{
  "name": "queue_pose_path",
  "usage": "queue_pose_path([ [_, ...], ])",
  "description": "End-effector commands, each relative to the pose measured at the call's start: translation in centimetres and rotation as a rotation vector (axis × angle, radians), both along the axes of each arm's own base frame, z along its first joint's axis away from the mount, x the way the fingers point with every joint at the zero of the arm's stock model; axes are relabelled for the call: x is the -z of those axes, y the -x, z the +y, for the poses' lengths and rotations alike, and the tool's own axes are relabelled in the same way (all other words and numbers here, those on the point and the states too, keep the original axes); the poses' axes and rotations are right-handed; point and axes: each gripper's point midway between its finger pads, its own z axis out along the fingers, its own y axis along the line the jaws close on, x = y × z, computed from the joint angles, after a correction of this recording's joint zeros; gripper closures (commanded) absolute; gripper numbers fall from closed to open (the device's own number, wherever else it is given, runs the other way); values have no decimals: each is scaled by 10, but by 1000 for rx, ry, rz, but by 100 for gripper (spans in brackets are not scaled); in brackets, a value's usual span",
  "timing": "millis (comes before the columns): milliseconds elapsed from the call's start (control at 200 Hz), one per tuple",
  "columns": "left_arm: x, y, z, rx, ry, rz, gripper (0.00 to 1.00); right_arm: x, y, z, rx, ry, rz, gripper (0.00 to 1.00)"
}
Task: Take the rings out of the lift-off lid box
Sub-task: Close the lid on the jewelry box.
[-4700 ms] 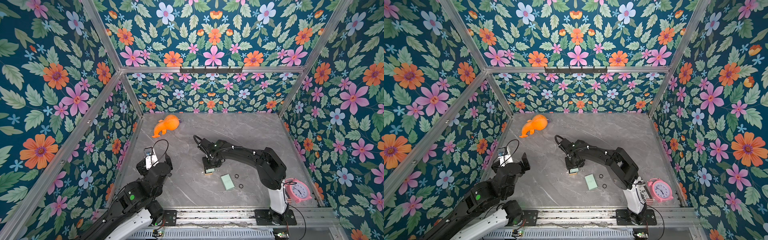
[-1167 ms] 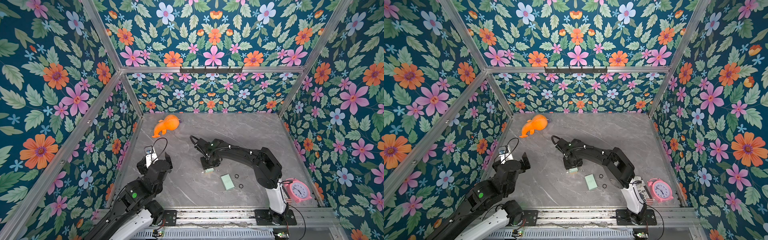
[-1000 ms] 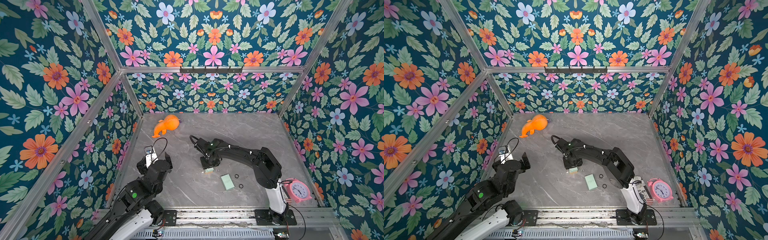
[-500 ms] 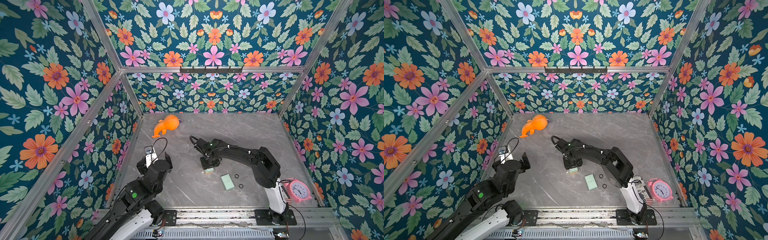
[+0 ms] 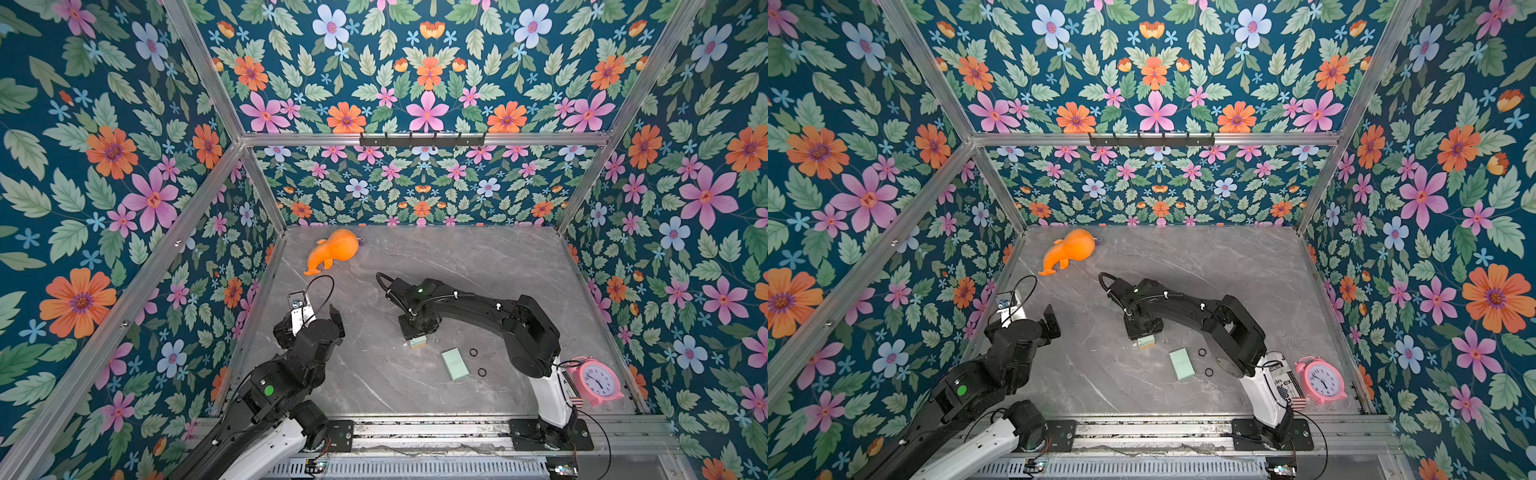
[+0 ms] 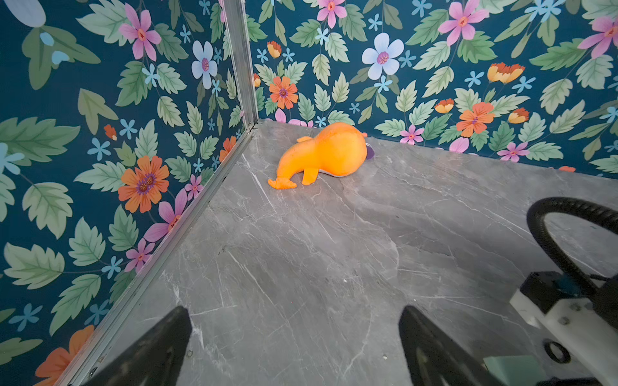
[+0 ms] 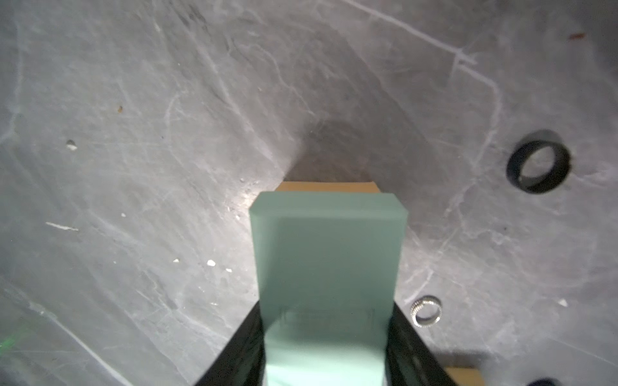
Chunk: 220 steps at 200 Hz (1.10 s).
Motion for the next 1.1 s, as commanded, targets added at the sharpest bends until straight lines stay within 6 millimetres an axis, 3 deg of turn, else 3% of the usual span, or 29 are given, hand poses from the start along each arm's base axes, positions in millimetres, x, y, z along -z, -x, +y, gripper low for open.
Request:
queue_pose_path([
  [0, -3, -1, -1, 3, -2, -9, 1, 3, 3, -6, -2, 31, 7, 56],
  [760, -2, -1, 0, 2, 0, -9, 1, 6, 5, -3, -12, 31, 17, 56],
  [1095, -2, -2, 0, 1, -2, -7, 1, -3, 6, 1, -19, 20, 2, 56],
])
